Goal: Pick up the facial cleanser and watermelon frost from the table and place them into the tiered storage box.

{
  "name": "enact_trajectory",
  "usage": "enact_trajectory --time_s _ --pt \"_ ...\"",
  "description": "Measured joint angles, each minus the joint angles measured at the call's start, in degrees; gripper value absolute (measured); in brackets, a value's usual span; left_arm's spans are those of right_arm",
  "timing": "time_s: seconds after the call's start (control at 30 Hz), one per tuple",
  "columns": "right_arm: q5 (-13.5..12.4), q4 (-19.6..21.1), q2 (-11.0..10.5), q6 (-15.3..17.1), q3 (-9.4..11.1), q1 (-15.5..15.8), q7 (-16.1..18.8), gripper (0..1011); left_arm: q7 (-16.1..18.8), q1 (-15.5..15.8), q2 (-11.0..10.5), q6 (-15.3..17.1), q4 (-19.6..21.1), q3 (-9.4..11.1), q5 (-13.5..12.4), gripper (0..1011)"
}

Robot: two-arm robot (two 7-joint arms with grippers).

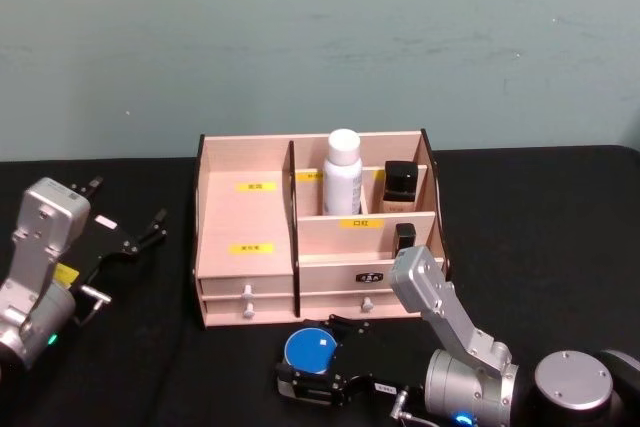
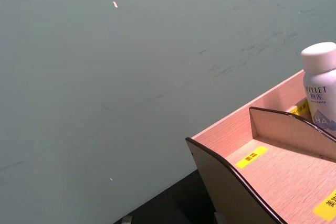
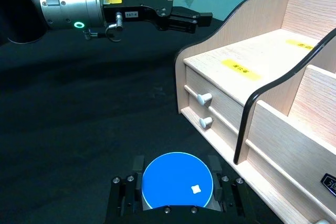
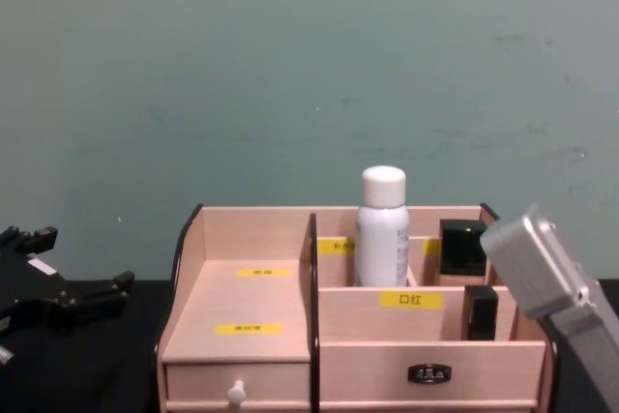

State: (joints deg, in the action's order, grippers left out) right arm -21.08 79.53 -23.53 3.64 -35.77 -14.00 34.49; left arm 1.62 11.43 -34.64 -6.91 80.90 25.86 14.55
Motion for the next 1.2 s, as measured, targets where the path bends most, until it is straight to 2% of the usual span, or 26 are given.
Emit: enact_trajectory --time_s 0.47,0.8,1.0,1.2 --pt "-0.1 0.0 0.0 -0.1 0.1 0.1 0.0 733 0.0 0.0 0.0 0.0 0.0 0.0 0.0 1010" --pt "-3.0 3.1 -0.2 -1.1 1.4 0.8 1.0 733 0.0 0.0 0.0 0.0 0.0 0.0 0.0 1010" --pt "-4.8 6.2 0.5 -1.3 1.6 -0.4 1.1 733 0.0 0.0 0.0 0.0 0.0 0.0 0.0 1010" --pt "-5.6 7.0 1.9 -1.6 1.9 -2.7 -0.1 733 0.0 0.0 0.0 0.0 0.0 0.0 0.0 1010"
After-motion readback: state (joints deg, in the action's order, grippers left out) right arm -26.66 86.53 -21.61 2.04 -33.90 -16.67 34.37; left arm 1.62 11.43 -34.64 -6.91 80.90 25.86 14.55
